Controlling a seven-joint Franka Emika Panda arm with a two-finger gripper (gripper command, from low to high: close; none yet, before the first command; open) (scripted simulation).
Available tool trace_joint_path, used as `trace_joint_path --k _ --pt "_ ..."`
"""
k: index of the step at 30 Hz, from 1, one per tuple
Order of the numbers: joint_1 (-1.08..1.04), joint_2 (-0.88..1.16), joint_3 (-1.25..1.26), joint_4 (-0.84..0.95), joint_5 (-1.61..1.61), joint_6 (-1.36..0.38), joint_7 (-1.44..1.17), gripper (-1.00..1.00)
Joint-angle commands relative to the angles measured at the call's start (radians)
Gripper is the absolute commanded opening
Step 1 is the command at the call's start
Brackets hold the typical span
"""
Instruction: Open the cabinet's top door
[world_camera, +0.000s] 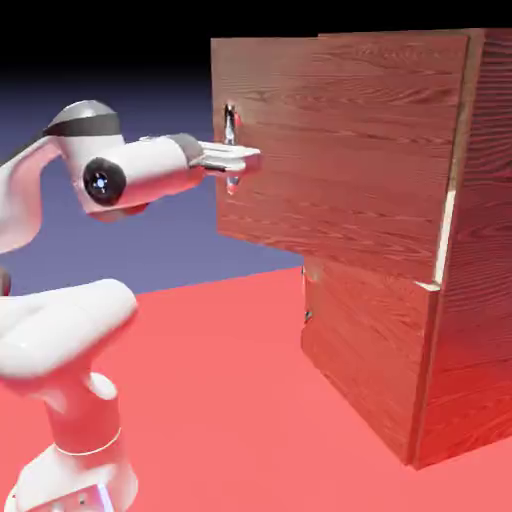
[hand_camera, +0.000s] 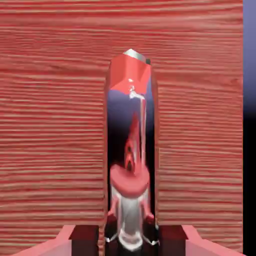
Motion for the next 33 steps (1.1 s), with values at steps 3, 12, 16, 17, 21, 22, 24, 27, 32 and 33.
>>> trace_joint_path --k 3,12,16,17,21,22,24,27,32,33 --pt "-0.081 0.008 -0.076 -0.012 -0.036 -0.131 -0.019 -1.0" --pt "-0.093 0.259 -0.402 0.033 -0.346 -0.359 -0.214 -1.0" --pt "-0.074 0.404 -0.525 0.091 -0.484 -0.451 -0.306 -1.0" --pt "-0.066 0.44 -0.553 0.108 -0.516 -0.473 -0.327 -1.0" --pt "-0.023 0.585 -0.655 0.185 -0.635 -0.554 -0.41 -1.0" --pt "-0.009 0.621 -0.679 0.207 -0.663 -0.573 -0.429 -1.0" --pt "0.021 0.694 -0.726 0.253 -0.717 -0.614 -0.468 -1.0" --pt "0.074 0.803 -0.796 0.331 -0.791 -0.676 -0.523 -1.0" --pt "0.177 0.984 -0.912 0.479 -0.897 -0.792 -0.614 -1.0" --pt "0.2 1.02 -0.935 0.511 -0.916 -0.816 -0.632 -1.0"
